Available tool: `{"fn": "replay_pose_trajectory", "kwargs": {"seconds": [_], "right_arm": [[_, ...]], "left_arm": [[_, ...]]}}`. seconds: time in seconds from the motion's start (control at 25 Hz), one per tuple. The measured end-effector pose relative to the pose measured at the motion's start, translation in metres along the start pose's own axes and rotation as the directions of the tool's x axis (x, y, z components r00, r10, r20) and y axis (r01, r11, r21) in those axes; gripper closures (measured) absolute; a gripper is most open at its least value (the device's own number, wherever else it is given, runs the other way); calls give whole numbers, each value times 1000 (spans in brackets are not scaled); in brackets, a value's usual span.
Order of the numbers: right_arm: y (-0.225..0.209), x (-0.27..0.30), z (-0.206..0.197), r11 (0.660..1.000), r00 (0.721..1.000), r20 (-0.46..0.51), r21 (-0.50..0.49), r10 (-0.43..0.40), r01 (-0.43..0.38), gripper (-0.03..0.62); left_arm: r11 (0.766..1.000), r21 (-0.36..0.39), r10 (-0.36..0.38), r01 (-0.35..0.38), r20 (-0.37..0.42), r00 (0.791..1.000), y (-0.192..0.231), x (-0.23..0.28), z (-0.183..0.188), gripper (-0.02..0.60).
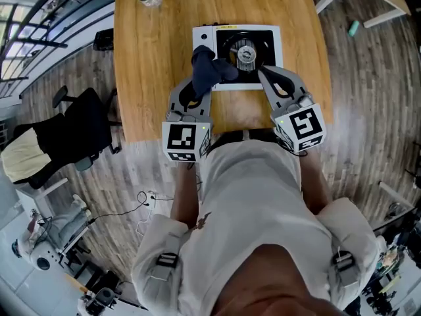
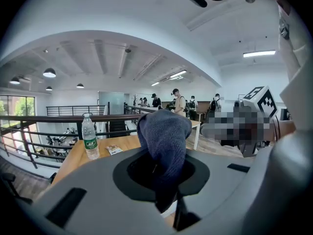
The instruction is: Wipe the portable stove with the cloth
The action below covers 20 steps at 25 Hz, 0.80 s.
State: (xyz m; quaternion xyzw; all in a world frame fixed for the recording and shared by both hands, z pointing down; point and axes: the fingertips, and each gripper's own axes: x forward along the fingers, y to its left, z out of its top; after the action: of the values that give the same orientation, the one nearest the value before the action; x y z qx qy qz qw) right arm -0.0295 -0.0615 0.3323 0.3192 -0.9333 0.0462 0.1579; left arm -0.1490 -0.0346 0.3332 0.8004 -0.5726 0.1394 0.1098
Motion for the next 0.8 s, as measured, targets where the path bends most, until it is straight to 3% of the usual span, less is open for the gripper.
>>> {"fn": "replay_pose_trajectory", "kwargs": {"seconds": [0.8], "right_arm": [[-11, -1, -10, 1000, 999, -21, -4, 24, -24, 574]], "left_arm": [[999, -18, 28, -28, -5, 1000, -6, 7, -2, 520]]}}
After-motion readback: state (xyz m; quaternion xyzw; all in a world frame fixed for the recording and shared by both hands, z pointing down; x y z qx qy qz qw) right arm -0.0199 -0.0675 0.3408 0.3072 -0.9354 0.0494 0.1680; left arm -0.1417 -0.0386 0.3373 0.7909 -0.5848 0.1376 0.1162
